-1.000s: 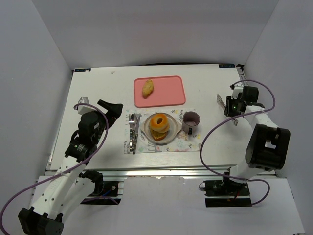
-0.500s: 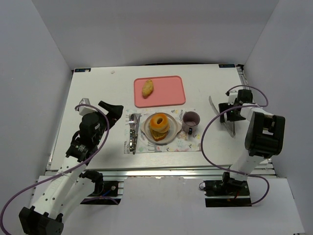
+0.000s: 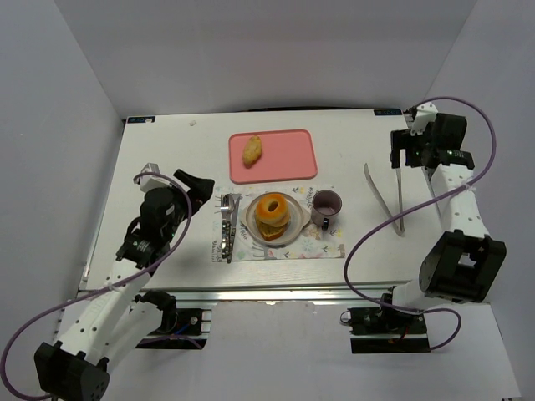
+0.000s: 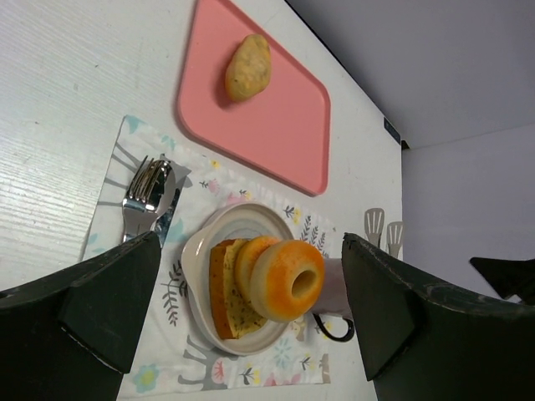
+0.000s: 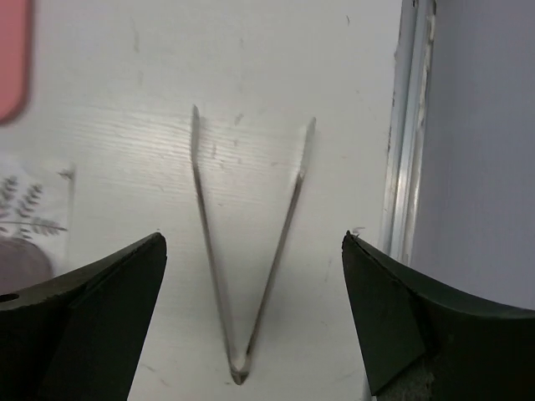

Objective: Place the bread

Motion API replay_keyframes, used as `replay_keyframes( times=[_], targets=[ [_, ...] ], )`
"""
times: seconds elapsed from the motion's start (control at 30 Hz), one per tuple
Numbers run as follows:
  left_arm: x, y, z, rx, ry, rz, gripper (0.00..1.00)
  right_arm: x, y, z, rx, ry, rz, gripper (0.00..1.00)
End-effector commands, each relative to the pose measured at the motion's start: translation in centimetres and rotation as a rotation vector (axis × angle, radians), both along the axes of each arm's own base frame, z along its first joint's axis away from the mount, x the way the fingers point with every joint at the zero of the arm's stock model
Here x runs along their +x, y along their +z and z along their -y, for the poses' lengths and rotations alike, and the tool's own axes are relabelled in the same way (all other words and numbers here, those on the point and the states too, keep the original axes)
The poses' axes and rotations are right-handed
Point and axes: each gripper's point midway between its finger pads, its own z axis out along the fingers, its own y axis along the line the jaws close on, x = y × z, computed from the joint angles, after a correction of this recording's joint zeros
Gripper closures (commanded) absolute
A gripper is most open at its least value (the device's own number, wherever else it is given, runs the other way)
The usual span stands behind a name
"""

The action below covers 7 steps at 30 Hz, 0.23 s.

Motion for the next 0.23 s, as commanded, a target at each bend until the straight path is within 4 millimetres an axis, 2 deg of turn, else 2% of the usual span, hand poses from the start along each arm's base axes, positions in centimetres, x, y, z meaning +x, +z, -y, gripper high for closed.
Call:
replay_keyframes(
  times=[0.0,0.07,0.2],
  targets=[
    [0.3,2.7,0.1,0.013,-0.017,0.059,0.02,-0.2,3.4,-2.6,0.158,0.025,0.066,0.11],
    [0.3,2.8,0.1,0.014,-0.016,0.063,0.02,-0.1,4.6,-3.3,0.191,0.049,0.097,0.11],
    [0.1,2.7,0.0,0.006,-0.015,0.068,0.02,0.2,5.4,-4.2,0.238,0.075,0.092,0.1]
  ],
)
